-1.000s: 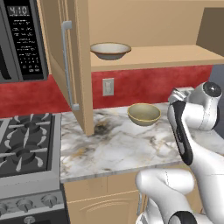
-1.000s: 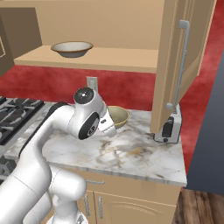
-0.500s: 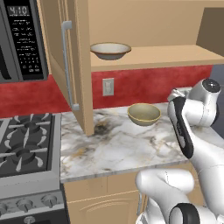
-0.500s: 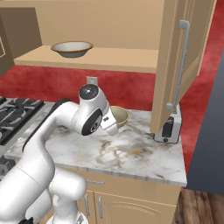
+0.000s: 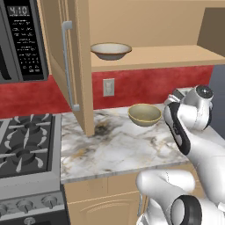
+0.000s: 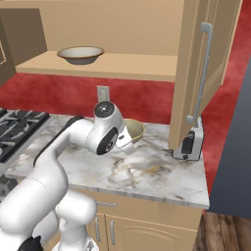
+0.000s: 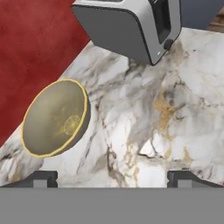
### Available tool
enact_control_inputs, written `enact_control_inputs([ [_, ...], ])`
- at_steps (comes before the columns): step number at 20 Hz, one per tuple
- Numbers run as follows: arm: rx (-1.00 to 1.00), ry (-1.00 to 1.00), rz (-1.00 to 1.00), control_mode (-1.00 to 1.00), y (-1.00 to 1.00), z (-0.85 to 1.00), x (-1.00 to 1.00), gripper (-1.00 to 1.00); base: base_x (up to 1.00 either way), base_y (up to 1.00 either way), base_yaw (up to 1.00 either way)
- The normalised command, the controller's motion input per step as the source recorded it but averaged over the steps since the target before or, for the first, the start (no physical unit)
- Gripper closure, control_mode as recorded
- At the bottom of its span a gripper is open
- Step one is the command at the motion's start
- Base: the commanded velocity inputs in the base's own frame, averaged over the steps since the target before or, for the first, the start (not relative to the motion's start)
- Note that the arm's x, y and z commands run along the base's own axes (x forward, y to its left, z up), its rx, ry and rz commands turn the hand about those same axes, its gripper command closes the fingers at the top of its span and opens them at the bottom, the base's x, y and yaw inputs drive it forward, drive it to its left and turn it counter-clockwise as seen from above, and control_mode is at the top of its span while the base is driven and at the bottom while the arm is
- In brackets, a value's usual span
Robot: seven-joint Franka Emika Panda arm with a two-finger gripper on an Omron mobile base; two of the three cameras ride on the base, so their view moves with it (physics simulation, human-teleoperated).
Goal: Open the cabinet. Pick the bowls from the counter and place them in the cabinet. Then close the cabinet.
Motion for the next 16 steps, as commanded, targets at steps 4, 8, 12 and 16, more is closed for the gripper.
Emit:
enact_control_inputs([
  [4, 0.00, 0.00, 0.00, -1.00, 0.00, -0.28, 0.35, -1.00, 0.00, 0.00, 0.00],
  [8, 0.00, 0.00, 0.00, -1.00, 0.00, -0.26, 0.38, -1.00, 0.00, 0.00, 0.00],
  [12, 0.00, 0.00, 0.00, -1.00, 0.00, -0.28, 0.44, -1.00, 0.00, 0.00, 0.00],
  [16, 0.00, 0.00, 0.00, -1.00, 0.00, -0.27, 0.43, -1.00, 0.00, 0.00, 0.00],
])
